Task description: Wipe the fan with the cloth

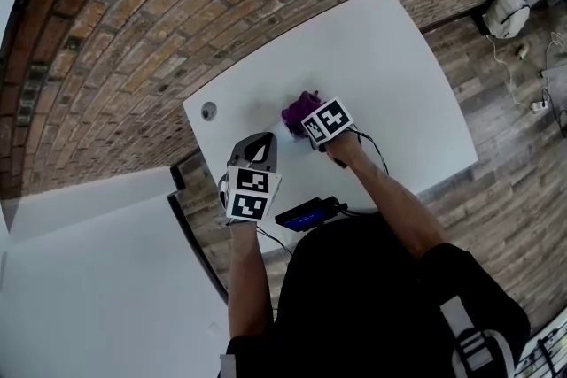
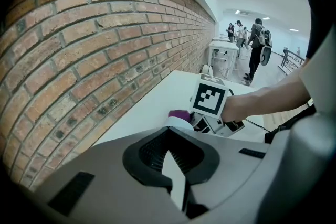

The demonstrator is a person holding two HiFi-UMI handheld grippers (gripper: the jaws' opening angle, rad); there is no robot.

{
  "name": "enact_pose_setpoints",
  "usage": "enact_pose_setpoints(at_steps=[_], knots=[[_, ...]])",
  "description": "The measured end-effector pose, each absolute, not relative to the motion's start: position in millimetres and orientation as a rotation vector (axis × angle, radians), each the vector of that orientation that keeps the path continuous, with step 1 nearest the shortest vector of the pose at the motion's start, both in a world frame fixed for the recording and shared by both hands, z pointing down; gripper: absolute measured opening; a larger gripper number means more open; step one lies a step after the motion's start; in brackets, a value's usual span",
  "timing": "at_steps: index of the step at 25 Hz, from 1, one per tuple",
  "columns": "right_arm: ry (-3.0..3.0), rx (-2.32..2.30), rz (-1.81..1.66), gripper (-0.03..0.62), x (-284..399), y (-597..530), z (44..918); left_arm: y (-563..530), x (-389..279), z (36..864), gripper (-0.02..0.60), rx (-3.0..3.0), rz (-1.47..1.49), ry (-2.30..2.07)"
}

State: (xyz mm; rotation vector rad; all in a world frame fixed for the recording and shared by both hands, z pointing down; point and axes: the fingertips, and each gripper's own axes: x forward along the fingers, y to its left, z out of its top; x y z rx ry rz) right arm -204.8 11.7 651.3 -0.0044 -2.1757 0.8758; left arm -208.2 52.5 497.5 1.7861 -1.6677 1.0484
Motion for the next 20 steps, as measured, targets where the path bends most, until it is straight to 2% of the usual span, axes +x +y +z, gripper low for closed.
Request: enact_pose_setpoints(at_steps=[7, 10, 16, 20], knots=[[-2.056, -0.188, 0.836, 0.066, -144, 72, 662, 54, -208, 498, 0.0, 1.79, 1.022, -1.676], [-2.054, -0.188, 0.86, 0.066, -133, 63, 651, 55, -210, 497, 0.0, 1.798, 0.997, -1.696], [-2.385, -0.049, 0.899, 0.066, -179, -28, 560, 77, -203, 484, 0.0, 1.804, 0.767, -1.663], [-2.536, -0.216, 0.83, 0.066, -222, -28, 511, 90, -182, 507, 0.0, 1.816, 0.736, -1.484]])
